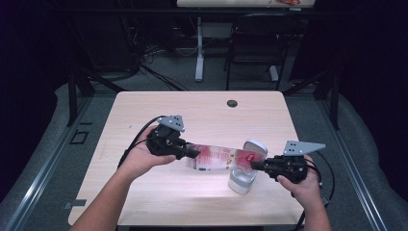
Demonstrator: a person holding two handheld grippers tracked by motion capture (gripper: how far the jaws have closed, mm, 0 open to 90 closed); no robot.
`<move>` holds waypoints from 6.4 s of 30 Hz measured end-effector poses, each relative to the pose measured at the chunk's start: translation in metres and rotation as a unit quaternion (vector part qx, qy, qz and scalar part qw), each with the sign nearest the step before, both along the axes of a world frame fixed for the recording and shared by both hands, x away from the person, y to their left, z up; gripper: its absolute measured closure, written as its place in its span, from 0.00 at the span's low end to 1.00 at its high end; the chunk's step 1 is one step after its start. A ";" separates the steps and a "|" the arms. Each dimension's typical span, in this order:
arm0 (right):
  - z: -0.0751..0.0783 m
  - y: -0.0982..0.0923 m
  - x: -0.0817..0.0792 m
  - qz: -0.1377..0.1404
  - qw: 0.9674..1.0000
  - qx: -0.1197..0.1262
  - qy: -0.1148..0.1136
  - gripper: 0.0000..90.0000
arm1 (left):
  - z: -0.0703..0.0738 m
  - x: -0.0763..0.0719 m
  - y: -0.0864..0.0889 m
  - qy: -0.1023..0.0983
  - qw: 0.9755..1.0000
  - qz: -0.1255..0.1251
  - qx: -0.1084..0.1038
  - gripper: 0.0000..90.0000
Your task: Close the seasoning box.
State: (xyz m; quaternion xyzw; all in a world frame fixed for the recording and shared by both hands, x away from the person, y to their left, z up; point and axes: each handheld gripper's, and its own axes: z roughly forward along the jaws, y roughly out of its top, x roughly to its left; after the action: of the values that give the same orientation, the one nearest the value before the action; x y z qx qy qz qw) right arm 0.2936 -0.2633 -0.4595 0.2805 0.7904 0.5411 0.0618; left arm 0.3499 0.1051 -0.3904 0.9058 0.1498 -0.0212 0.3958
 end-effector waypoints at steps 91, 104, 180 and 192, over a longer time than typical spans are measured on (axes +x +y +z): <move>0.021 0.025 -0.001 0.001 0.999 -0.025 -0.040 1.00 | -0.051 -0.010 0.027 0.018 0.999 0.028 0.006 0.81; 0.038 0.039 0.004 0.009 0.998 -0.044 -0.053 1.00 | -0.071 -0.012 0.026 0.019 0.999 0.038 0.017 0.80; 0.044 0.134 0.024 0.057 0.976 -0.199 -0.067 1.00 | -0.137 -0.019 0.061 -0.006 0.993 0.109 0.034 0.78; 0.040 0.133 0.022 0.058 0.975 -0.200 -0.072 1.00 | -0.142 -0.018 0.059 0.005 0.993 0.110 0.029 0.76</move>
State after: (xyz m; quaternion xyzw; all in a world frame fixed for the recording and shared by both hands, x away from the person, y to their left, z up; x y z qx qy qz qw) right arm 0.3153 -0.1303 -0.4200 0.1761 0.8910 0.3935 0.1422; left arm 0.3320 0.1641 -0.5326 0.8948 0.2510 0.0224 0.3686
